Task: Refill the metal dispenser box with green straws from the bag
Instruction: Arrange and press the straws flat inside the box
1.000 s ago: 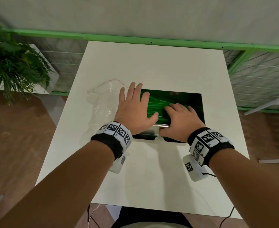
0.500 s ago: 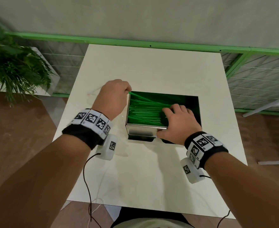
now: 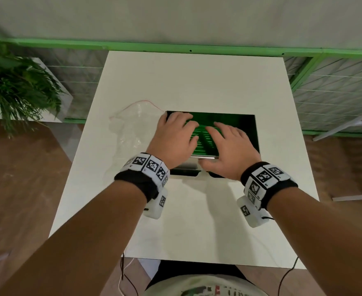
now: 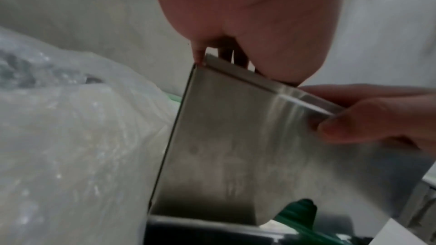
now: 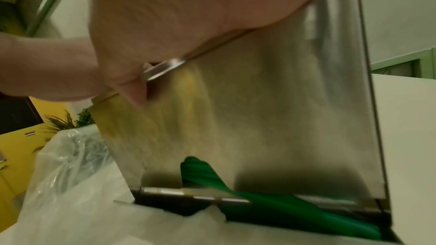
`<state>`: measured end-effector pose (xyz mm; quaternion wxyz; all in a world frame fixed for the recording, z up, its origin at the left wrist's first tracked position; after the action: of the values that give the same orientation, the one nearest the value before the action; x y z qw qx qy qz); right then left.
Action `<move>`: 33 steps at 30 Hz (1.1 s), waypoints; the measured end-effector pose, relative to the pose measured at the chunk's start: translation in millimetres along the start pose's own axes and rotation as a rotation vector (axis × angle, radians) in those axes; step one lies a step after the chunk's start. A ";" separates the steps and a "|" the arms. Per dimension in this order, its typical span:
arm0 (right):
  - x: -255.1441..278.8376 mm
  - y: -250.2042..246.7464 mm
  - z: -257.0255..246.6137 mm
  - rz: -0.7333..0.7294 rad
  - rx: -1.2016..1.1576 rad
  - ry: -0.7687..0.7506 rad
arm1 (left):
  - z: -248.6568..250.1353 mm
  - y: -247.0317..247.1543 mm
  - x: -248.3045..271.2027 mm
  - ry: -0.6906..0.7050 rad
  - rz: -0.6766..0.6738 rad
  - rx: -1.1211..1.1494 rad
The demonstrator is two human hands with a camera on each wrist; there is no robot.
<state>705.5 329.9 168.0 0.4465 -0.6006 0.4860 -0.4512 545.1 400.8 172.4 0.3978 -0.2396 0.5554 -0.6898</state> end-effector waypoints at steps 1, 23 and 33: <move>-3.5 1.1 0.5 -0.089 -0.004 0.023 | 0.2 4.4 0.0 0.000 -0.004 -0.020; -62.3 -22.1 -3.5 -0.457 -0.200 0.206 | -3.5 9.6 -12.4 -0.178 -0.062 0.088; -88.6 5.7 -14.2 -0.648 -0.132 0.210 | -2.5 11.8 -9.6 -0.189 -0.036 0.104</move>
<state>679.9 415.2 155.6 0.1879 -0.7015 0.3415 -0.5967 551.9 409.3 161.5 0.4478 -0.2929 0.4745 -0.6990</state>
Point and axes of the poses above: each hand's wrist, its own x-axis away from the middle knuckle, its own y-axis out of the palm, z = x × y, the point moved 3 cm from there along -x, towards the middle knuckle, and after that the axes turned 4 degrees about -y, right-handed, at the moved point
